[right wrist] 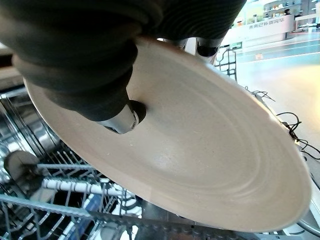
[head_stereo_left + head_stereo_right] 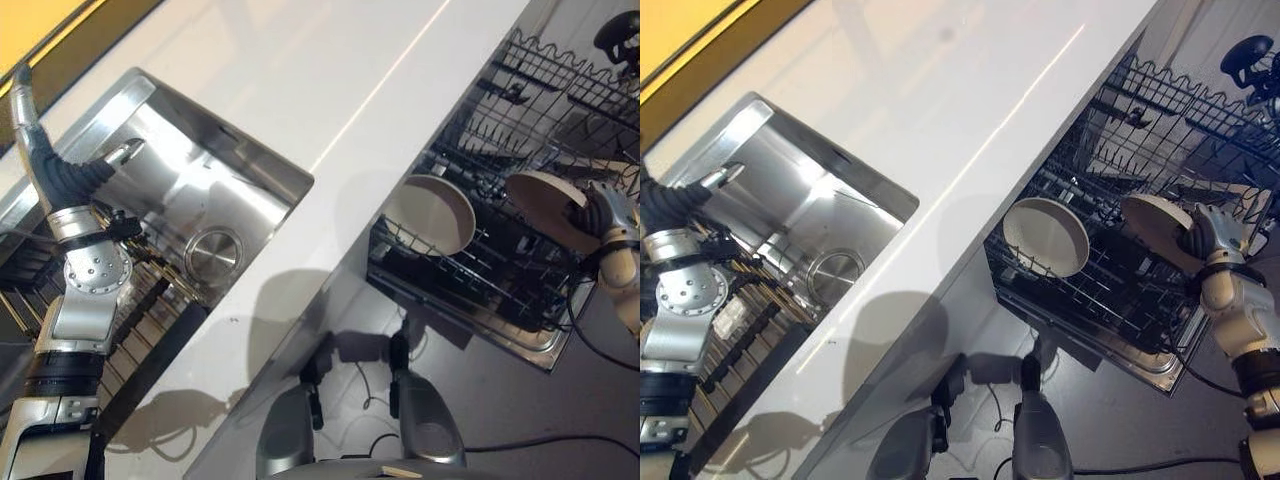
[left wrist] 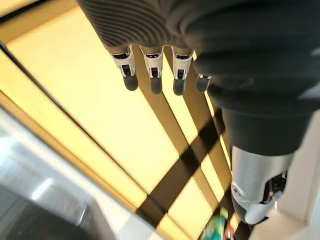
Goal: Pick up plates and place into dishwasher.
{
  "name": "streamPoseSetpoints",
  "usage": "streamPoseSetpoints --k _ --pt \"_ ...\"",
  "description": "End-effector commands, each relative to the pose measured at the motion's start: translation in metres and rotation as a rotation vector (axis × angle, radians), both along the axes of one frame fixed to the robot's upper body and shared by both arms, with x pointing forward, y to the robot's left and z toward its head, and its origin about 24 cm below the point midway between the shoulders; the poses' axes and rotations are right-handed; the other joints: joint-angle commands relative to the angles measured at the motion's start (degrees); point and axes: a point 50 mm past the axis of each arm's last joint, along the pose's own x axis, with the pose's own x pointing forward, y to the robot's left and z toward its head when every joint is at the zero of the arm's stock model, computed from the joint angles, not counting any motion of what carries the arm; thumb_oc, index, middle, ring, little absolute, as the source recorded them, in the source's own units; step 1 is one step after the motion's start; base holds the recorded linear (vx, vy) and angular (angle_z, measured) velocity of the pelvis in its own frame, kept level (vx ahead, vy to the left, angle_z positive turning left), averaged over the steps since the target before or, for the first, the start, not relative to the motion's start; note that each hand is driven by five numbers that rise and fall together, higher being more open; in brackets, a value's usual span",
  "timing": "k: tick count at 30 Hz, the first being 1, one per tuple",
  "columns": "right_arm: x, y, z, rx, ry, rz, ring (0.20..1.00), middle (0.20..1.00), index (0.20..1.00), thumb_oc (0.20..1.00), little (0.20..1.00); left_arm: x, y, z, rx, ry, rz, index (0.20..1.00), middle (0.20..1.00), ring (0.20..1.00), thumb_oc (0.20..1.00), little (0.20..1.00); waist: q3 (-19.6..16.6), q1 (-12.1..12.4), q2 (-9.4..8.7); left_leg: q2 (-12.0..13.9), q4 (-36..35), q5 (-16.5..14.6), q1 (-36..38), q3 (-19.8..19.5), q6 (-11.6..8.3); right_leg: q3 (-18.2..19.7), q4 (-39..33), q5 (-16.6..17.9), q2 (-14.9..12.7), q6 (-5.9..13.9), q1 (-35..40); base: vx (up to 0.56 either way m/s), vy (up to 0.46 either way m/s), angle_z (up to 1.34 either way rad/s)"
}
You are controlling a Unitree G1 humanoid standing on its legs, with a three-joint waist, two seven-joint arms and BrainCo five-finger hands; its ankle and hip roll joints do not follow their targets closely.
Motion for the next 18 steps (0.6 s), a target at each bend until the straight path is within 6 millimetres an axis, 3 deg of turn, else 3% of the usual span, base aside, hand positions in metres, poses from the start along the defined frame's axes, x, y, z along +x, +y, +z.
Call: streamPoseSetpoints --k 1,11,18 --pt "0.006 0.010 -0.023 -0.005 0.140 0.042 0.200 0.200 0.200 0.200 0.200 0.003 0.000 0.024 0.017 -0.098 -0.011 1.000 1.000 1.000 1.000 1.000 -0.44 0.81 0.39 1.24 2.34 4.13 -8.80 -4.04 -1.49 0.16 10.61 -10.72 -3.46 1.89 -1.67 -0.14 -0.022 0.05" --pt "0.020 0.019 -0.035 0.010 0.181 0.044 0.200 0.200 0.200 0.200 0.200 0.014 -0.011 0.061 0.059 -0.160 -0.037 1.000 1.000 1.000 1.000 1.000 2.83 1.59 1.38 0.30 2.77 5.16 -12.65 -3.88 -0.44 -0.08 12.40 -10.04 -3.55 1.95 -5.74 -0.11 -0.056 0.04" --pt "0.024 0.021 -0.041 0.083 0.200 0.018 0.200 0.200 0.200 0.200 0.200 0.018 -0.021 0.075 0.097 -0.176 -0.057 1.000 1.000 1.000 1.000 1.000 3.73 1.88 2.06 -0.07 2.72 5.59 -14.00 -3.78 0.00 -0.06 13.51 -10.02 -3.28 1.91 -7.62 -0.08 -0.035 0.00"
